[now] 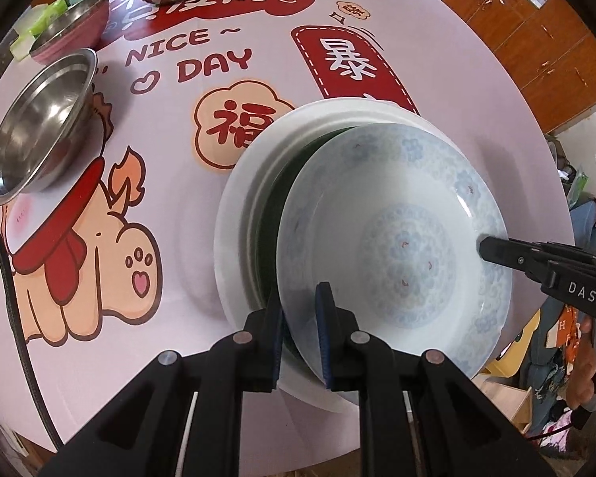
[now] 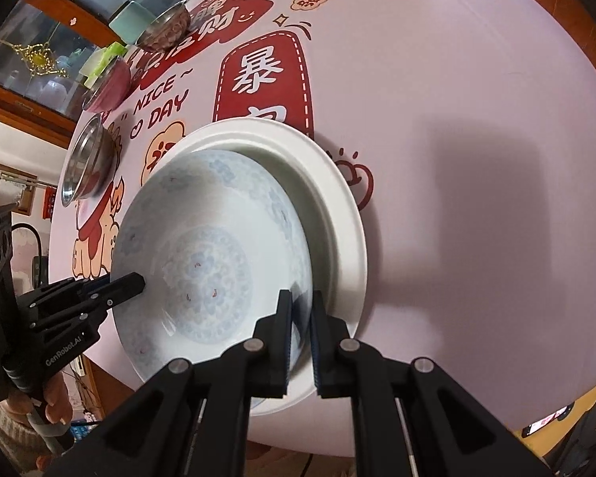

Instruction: Organize plates and bowls

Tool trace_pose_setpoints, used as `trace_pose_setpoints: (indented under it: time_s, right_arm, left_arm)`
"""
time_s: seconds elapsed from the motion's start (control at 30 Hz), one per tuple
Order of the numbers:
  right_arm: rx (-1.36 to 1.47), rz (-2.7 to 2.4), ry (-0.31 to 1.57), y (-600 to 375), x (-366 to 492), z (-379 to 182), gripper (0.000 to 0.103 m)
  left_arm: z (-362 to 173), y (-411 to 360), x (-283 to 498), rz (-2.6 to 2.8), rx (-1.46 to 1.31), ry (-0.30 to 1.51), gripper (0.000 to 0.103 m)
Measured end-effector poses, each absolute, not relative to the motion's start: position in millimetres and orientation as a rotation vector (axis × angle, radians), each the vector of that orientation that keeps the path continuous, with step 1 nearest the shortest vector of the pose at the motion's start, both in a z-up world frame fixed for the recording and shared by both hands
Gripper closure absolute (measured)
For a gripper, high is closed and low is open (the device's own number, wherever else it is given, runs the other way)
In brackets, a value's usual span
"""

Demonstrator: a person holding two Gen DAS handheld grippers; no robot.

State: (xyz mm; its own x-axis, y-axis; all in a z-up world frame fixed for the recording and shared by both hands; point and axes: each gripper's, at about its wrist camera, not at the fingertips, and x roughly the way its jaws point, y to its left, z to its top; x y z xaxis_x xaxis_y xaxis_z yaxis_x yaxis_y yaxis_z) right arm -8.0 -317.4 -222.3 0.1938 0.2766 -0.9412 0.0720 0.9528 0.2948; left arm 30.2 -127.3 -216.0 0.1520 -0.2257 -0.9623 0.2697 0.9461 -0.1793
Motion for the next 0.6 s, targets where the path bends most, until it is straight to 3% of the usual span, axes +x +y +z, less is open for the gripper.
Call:
trace_pose_setpoints:
  time_s: [0.6]
  right_arm:
    - [0.148, 0.125, 1.369, -297.8, -4.8, -220.0, 0.089]
  left_arm:
    - [-217.3, -120.8, 33.5, -0.367, 0.031, 1.385, 0.09]
